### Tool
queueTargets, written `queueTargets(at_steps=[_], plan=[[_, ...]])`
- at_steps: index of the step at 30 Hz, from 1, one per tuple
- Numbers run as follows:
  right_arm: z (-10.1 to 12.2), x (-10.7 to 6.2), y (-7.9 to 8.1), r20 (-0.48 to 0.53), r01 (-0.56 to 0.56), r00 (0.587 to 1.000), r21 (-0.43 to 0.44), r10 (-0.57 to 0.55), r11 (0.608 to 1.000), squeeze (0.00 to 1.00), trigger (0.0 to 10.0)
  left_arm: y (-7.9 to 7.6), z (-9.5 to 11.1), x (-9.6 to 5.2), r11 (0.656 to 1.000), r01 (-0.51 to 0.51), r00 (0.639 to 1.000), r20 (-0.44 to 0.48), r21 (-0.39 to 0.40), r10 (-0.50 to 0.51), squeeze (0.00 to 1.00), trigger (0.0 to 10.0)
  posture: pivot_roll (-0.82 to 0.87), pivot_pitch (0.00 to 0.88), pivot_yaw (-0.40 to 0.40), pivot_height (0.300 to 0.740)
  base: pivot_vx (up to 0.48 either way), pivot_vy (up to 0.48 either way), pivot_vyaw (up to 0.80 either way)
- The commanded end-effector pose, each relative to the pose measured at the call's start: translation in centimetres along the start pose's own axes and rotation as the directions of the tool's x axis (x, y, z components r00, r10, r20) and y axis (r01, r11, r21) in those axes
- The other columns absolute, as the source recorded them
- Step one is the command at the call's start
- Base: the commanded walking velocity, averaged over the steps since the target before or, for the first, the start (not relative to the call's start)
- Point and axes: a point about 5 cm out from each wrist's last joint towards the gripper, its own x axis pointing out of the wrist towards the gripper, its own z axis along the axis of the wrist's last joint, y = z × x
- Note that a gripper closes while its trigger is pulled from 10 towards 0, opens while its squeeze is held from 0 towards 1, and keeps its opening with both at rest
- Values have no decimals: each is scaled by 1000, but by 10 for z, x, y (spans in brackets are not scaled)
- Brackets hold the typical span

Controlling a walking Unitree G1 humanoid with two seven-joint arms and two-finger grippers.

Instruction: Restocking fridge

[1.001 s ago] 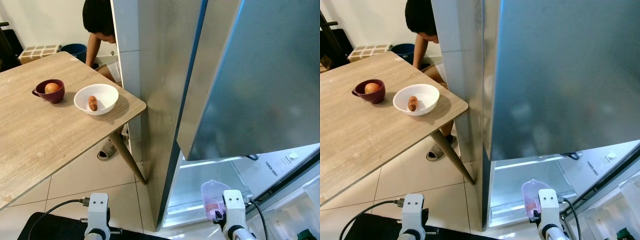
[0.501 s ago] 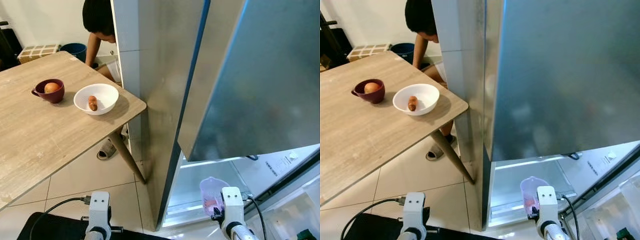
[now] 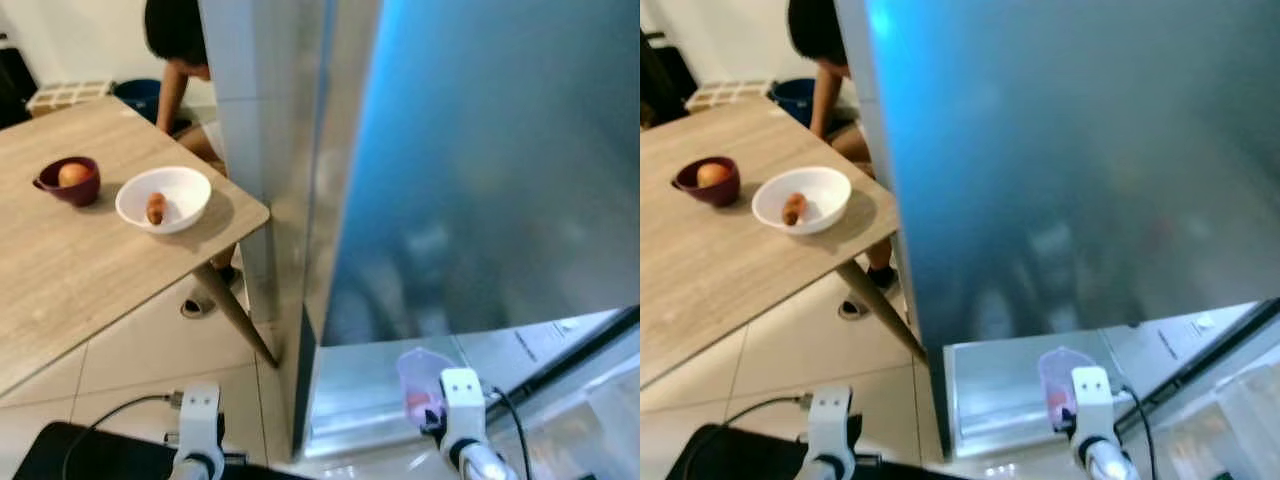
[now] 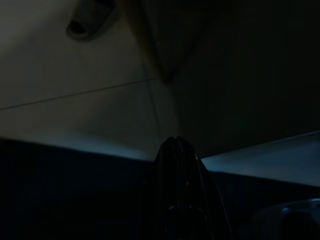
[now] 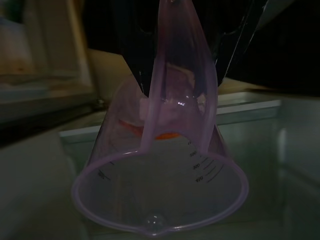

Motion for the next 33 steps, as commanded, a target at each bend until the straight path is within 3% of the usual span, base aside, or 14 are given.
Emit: queueTargets(at_steps=[1, 11, 21, 33], plan=[[-5, -2, 0, -18, 3, 1000, 3, -3, 1000, 0, 10000, -1, -10, -4, 1000, -3, 999, -34, -16, 2, 0, 10000, -117, 105, -23, 740, 0, -319, 0], [-4, -1, 1, -18, -2, 1000, -3, 2, 1000, 0, 10000, -1, -12, -5, 1000, -7, 999, -39, -22, 6, 0, 10000, -117, 100, -24, 740, 0, -301, 0], [-5, -2, 2, -18, -5, 1000, -4, 5, 1000, 0, 10000, -1, -12, -6, 1000, 1, 999, -38, -16, -1, 0, 10000, -119, 99, -21, 740, 0, -27, 0], [-5, -2, 1, -19, -4, 1000, -7, 4, 1000, 0, 10000, -3, -12, -5, 1000, 5, 999, -37, -22, -6, 0, 10000, -119, 105, -24, 740, 0, -461, 0]])
